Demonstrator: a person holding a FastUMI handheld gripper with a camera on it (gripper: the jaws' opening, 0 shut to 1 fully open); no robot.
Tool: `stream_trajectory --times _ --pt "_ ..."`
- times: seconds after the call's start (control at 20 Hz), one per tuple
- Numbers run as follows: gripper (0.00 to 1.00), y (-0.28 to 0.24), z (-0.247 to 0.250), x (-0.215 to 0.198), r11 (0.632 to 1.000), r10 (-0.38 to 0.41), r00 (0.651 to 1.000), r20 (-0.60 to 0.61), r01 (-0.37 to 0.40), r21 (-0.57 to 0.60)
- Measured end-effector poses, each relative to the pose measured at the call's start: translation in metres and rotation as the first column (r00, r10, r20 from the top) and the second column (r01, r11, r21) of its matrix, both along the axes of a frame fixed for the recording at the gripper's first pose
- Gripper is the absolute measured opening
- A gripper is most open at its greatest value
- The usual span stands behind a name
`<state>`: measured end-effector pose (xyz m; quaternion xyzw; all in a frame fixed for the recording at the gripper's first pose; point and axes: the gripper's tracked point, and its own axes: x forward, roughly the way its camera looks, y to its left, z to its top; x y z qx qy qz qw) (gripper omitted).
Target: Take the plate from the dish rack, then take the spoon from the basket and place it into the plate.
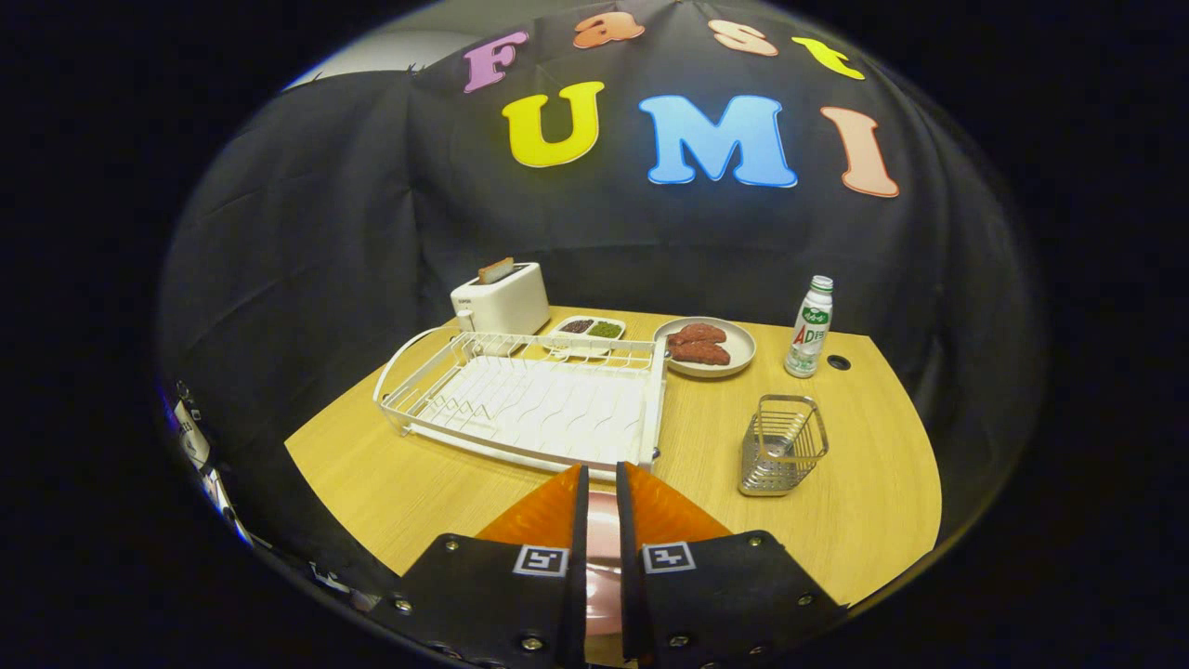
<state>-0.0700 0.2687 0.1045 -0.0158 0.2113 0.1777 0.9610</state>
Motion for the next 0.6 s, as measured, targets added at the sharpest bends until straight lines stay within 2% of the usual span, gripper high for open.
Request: stream_trajectory --times 0.2,0.3,0.45,0.6 --pt "0.15 -0.04 0.045 0.009 0.997 -0.076 0.989 0.129 0.077 -0.003" --pt "0.15 -0.066 0.074 0.01 0.991 -0.128 0.971 0.204 0.13 0.004" --pt "0.2 -0.096 0.114 0.009 0.983 -0.179 0.936 0.304 0.179 0.028" --pt "0.79 -0.112 0.139 0.009 0.978 -0.211 0.908 0.362 0.191 0.09"
